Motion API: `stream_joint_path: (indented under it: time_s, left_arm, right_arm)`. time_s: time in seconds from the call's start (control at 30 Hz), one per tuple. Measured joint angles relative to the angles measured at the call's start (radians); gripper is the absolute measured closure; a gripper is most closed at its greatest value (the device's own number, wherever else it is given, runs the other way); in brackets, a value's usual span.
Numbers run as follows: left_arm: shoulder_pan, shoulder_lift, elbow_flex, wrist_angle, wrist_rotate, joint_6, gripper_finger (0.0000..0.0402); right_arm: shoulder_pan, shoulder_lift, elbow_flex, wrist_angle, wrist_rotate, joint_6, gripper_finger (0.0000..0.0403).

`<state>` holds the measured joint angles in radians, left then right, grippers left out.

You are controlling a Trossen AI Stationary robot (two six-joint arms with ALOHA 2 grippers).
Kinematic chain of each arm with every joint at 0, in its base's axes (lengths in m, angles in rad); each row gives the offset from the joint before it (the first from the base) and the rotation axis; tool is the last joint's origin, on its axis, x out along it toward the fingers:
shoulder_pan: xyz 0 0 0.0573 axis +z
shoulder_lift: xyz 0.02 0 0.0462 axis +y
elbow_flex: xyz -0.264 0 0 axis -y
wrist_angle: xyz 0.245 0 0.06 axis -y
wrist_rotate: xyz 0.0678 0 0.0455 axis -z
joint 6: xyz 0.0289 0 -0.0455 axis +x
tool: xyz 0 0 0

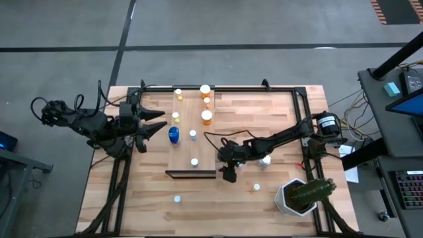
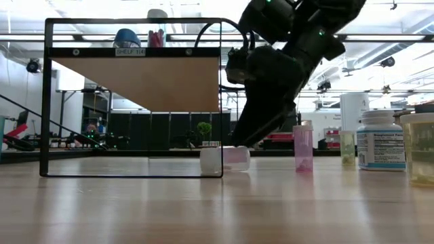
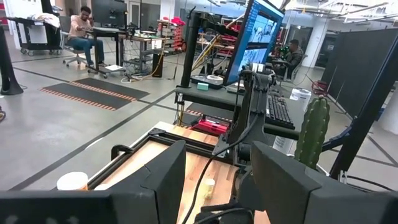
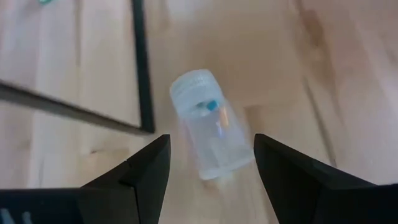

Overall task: Pick and place medicine bottles onto shelf by color
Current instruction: Put the middle transparent pill bottle on the shelf

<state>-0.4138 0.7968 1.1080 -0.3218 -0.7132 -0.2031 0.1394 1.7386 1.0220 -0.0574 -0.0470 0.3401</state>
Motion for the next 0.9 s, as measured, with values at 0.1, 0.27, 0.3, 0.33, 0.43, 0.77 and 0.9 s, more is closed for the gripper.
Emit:
stream_joint_path:
  time_s: [0.1, 0.27, 0.3, 0.33, 0.43, 0.77, 0.9]
  left_arm:
    - [0.0, 0.001, 0.002, 0.0, 0.0, 0.0, 0.0237]
    - [0.0, -0.001, 0.002, 0.001, -0.002, 0.0, 0.0237]
    - [0.0, -0.001, 0.002, 0.001, -0.003, 0.0, 0.0237]
    - [0.0, 0.0, 0.002, 0.001, -0.005, 0.0, 0.0237]
    - [0.0, 0.001, 0.003, 0.0, -0.008, 0.001, 0.0237]
    - [0.0, -0.001, 0.003, 0.026, -0.037, 0.001, 0.0237]
    - [0.0, 0.0, 0.003, 0.026, -0.037, 0.001, 0.0237]
  right_arm:
    - [-0.001, 0.0, -0.022, 0.031, -0.004, -0.006, 0.0182]
    - [-0.002, 0.0, -0.055, 0.056, -0.005, -0.071, 0.0182]
    - [-0.002, 0.0, -0.064, 0.065, -0.005, -0.078, 0.0182]
    - [-0.002, 0.0, -0.073, 0.074, -0.004, -0.085, 0.0182]
    - [-0.002, -0.001, -0.084, 0.106, -0.005, -0.112, 0.0182]
    - [-0.034, -0.014, -0.069, -0.042, 0.075, -0.136, 0.0197]
    - [-0.05, -0.038, -0.034, -0.155, 0.073, -0.195, 0.0208]
